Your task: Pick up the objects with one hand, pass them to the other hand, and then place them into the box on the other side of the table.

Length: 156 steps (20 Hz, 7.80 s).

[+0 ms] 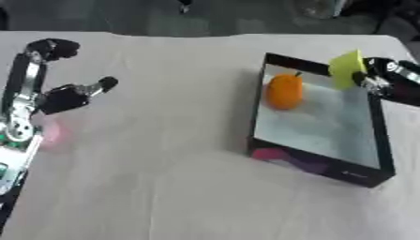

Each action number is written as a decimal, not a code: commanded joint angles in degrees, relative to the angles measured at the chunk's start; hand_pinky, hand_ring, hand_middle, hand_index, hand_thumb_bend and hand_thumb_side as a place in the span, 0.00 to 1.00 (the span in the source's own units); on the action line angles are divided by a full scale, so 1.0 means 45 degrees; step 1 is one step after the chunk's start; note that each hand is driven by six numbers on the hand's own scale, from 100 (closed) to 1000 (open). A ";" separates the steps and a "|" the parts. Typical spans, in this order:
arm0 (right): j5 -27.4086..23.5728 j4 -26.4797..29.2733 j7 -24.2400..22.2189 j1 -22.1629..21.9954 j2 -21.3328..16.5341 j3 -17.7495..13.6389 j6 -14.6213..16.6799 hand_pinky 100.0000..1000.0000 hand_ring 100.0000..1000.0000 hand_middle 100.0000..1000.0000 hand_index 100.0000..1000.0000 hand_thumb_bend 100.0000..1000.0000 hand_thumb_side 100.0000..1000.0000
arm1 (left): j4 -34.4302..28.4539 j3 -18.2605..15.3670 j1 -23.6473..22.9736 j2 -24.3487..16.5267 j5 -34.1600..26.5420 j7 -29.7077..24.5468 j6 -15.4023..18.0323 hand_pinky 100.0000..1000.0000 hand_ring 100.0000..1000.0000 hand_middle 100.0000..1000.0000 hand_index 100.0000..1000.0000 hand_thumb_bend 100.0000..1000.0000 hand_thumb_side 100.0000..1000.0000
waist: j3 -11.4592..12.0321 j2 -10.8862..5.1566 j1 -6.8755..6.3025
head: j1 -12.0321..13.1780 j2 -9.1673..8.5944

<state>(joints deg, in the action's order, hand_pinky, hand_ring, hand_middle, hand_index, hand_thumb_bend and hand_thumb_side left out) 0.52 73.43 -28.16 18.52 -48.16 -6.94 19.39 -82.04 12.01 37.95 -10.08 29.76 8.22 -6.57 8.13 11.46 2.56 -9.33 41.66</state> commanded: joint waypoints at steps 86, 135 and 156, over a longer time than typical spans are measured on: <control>-0.3142 0.1145 0.0622 0.0876 -0.0365 -0.0428 -0.1874 1.00 1.00 0.95 1.00 0.00 0.69 | 0.2416 0.0571 0.2583 -0.6721 0.0836 -1.3365 -0.2369 0.80 0.77 0.67 0.74 0.73 0.09 | 0.0283 -0.0525 -0.0386 | 0.1066 0.0197; -0.2385 0.0696 0.0870 0.0421 0.0031 -0.0480 -0.1836 1.00 1.00 0.94 1.00 0.00 0.78 | 0.1021 0.2162 0.1301 -0.5858 0.0142 -1.1857 -0.4205 0.76 0.66 0.56 0.57 0.19 0.00 | 0.0185 -0.0465 -0.0372 | 0.1236 0.0131; -0.3233 0.1245 0.0505 0.1617 0.0257 -0.0213 -0.1923 1.00 1.00 0.96 1.00 0.00 0.46 | -0.1299 0.1201 0.1574 -0.4750 -0.0319 -0.8523 -0.4534 0.74 0.57 0.48 0.48 0.08 0.00 | 0.0292 -0.0568 -0.0249 | 0.1242 0.0049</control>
<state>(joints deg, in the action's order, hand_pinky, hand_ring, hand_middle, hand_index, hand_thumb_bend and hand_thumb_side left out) -13.35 77.60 -25.55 24.81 -45.67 -7.64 10.80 -86.66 18.39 43.78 -31.48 28.00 -31.77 -27.01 9.44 11.08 1.50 -3.92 42.62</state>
